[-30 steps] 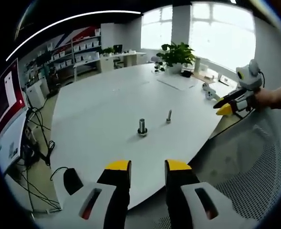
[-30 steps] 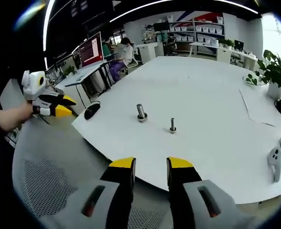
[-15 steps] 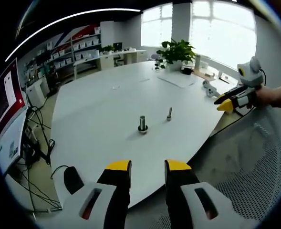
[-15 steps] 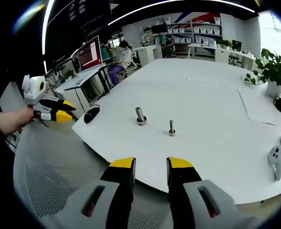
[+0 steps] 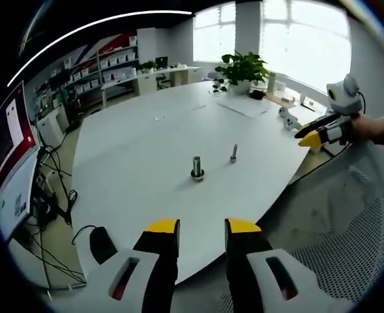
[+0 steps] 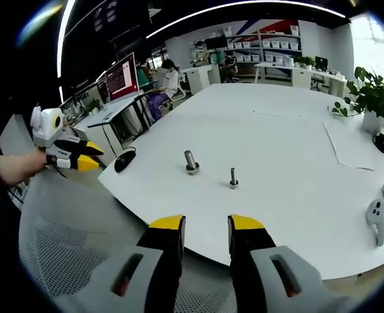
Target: Place the washer onto the threaded stud by aligning its center hole with the stud, sliding it down to the base, and recovering from edge contact or off-axis alignment until the washer reaches the visible bottom stop.
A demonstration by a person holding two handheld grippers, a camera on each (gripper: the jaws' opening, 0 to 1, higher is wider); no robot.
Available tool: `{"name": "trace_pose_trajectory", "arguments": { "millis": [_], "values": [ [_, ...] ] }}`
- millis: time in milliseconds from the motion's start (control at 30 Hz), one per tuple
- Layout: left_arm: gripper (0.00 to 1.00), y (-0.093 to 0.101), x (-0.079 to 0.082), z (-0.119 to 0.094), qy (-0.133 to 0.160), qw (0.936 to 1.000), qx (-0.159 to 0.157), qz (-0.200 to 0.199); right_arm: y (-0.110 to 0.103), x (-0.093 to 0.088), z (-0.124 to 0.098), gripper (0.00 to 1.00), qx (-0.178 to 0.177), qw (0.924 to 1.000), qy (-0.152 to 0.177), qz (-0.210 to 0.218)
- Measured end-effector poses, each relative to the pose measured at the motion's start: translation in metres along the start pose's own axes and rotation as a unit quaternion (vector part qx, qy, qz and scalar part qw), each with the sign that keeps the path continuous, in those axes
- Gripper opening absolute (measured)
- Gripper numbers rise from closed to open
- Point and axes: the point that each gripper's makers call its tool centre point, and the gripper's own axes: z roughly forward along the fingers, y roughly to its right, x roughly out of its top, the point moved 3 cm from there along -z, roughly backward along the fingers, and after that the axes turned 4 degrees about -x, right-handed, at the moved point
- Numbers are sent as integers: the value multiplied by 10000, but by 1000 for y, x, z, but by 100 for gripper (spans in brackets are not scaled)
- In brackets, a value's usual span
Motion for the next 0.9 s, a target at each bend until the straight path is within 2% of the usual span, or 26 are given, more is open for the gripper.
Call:
{"name": "trace_pose_trajectory", "arguments": {
  "millis": [400, 900],
  "values": [
    [25, -3, 0, 0, 21, 10000, 49, -79, 1, -4, 2, 28, 12, 9999, -124, 24],
    [24, -3, -2, 2, -68, 10000, 38, -57, 1, -2, 2, 28, 31, 9999, -80, 68]
  ]
}}
